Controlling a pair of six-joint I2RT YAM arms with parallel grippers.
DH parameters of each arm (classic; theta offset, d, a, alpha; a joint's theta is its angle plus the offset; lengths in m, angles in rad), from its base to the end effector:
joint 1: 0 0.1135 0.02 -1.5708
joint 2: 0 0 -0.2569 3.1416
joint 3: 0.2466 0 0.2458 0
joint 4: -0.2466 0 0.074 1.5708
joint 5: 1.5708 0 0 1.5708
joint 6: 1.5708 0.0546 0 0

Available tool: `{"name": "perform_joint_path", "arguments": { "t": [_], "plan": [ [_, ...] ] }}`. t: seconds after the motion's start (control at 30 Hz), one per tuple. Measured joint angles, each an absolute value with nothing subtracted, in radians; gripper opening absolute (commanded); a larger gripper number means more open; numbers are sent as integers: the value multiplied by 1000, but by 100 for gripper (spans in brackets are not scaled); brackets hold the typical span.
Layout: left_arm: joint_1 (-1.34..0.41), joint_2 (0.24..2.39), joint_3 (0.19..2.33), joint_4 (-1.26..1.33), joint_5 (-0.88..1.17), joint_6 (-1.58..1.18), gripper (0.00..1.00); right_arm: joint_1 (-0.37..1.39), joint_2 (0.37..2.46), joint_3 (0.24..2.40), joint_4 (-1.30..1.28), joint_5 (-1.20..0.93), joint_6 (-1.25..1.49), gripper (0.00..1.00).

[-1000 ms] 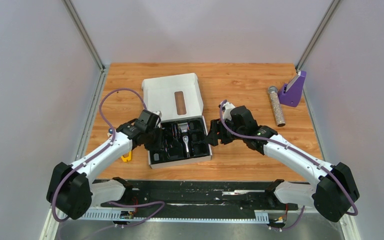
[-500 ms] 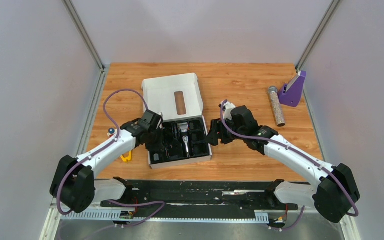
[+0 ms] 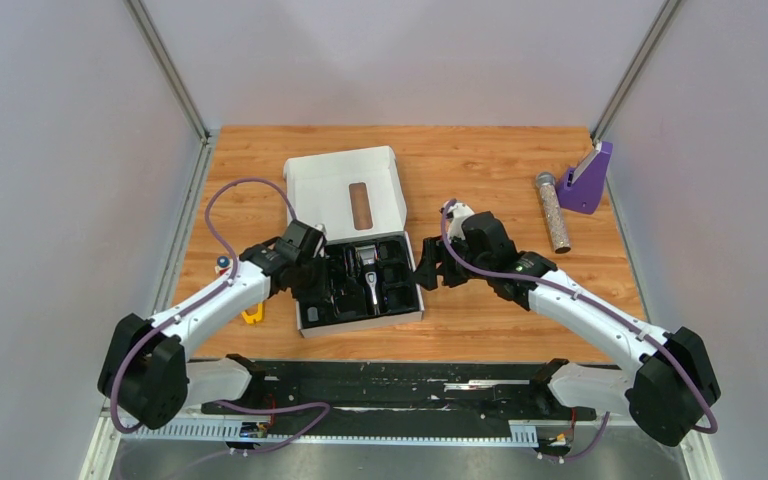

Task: Sort the hair-cutting tools

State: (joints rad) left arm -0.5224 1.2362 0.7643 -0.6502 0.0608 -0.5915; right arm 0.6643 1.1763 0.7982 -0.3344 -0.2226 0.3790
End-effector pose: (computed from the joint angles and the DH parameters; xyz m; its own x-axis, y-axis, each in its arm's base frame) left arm 0.1985 -0.1181 0.1855 -0.9386 -0.1018 -0.3296 -0.0030 0.9578 -0.2873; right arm 0.1983 0.1705 0.2352 -0.7493 -0.1284 -0.6496 -0.4904 0.7669 0.4141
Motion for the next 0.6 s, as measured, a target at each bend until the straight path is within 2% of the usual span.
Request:
{"name": "perform_joint_path", "arguments": {
  "t": [0.37, 0.6],
  "plan": [
    [-524, 1099, 815, -718, -17, -600, 65, 622, 1217, 894, -411, -10, 393, 85],
    [-511, 1007, 862, -726, -101, -559, 93, 475, 1343, 994, -480, 95, 506, 87]
  ]
}}
